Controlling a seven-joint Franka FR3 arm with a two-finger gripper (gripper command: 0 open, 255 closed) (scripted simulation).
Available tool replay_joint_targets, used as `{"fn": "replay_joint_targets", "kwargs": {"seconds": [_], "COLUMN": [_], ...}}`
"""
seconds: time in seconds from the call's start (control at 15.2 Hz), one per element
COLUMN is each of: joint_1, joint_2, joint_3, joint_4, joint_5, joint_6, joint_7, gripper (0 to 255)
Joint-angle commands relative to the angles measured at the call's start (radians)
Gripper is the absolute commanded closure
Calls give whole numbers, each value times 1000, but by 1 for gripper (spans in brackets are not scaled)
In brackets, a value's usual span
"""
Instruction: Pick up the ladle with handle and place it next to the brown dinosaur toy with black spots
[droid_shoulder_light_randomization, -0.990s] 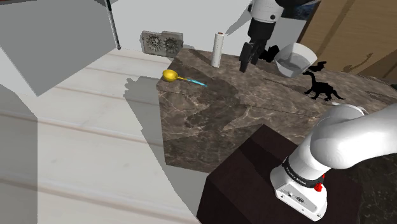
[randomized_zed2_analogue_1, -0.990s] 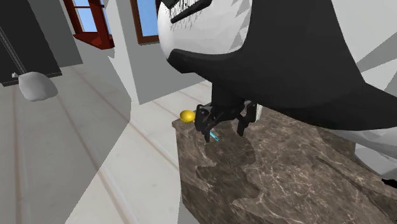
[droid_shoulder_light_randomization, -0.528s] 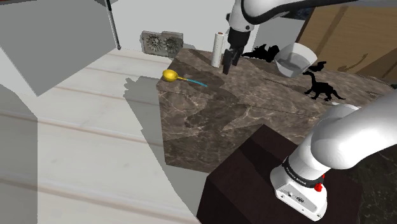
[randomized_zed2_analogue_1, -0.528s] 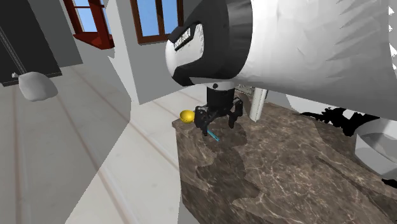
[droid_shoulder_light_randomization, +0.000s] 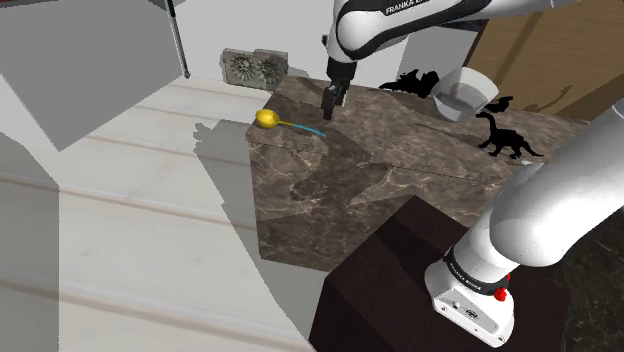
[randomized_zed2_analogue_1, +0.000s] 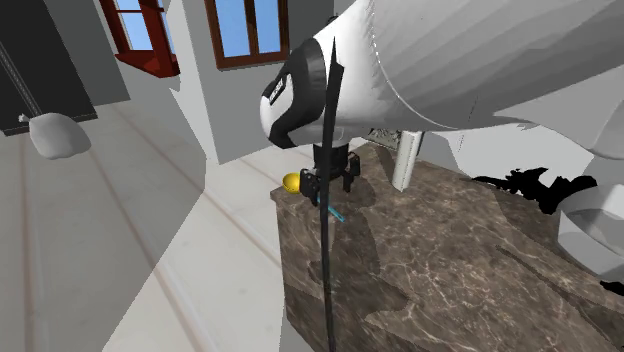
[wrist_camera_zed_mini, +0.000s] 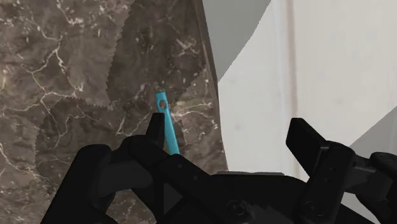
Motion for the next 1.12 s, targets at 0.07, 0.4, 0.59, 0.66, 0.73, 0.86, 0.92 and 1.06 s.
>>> {"fn": "replay_joint_targets", "kwargs": {"seconds": [0.07,0.4,0.59,0.66,0.73,0.86,0.92,1.06], "joint_1": [6,13,18,19,21,24,25,23], "joint_2": [114,297,407,444,481,556,570,587], "joint_3": [1,10,18,20,23,29,30,30], "joint_4": [70,215,316,353,391,471,486,484], "joint_5": [-6,-15,-22,-25,-28,-34,-36,-36], "joint_6": [59,121,144,149,153,158,158,177], "joint_7": [-40,-100,-133,-143,-154,-175,-178,-178], "gripper": [0,0,0,0,0,0,0,0]}}
